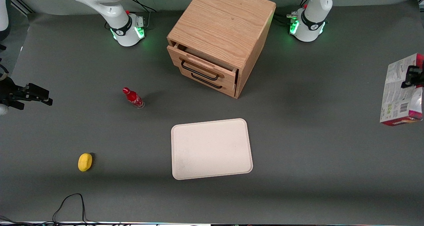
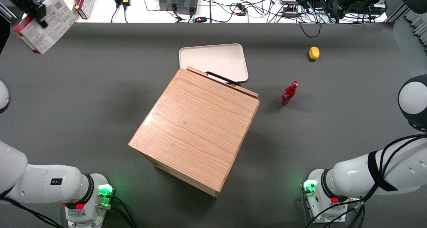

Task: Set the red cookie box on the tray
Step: 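Lift the cookie box and carry it over the cream tray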

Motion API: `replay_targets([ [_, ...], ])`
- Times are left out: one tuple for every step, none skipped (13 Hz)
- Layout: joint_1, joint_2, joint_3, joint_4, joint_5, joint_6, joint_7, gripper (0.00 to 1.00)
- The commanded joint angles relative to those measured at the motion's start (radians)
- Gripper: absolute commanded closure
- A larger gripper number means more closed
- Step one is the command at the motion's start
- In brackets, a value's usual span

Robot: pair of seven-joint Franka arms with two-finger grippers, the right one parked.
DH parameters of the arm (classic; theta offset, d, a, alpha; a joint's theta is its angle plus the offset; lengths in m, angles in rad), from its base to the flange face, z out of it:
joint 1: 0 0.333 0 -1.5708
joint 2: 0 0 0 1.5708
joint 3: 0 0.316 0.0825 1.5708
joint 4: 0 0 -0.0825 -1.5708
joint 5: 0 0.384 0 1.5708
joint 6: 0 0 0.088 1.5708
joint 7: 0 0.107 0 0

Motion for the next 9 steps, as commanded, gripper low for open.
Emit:
replay_targets([
  [-0.051, 0.114, -0.088, 0.176, -0.015, -0.055, -0.227, 1.00],
  [-0.057, 0.137, -0.155, 0.191, -0.015, -0.040, -0.353, 1.00],
  [-0.060, 0.179, -0.223, 0.226, -0.015, -0.023, -0.477, 1.00],
  [-0.075, 0.276, -0.340, 0.293, -0.013, 0.024, -0.679, 1.00],
  [-0.110, 0.329, -0.375, 0.317, -0.009, 0.081, -0.784, 1.00],
  [-0.170, 0.373, -0.374, 0.326, -0.004, 0.145, -0.858, 1.00],
  [-0.223, 0.415, -0.369, 0.329, 0.011, 0.207, -0.913, 1.00],
  [-0.270, 0.467, -0.369, 0.340, 0.049, 0.257, -0.982, 1.00],
  [-0.316, 0.516, -0.366, 0.357, 0.083, 0.305, -1.042, 1.00],
])
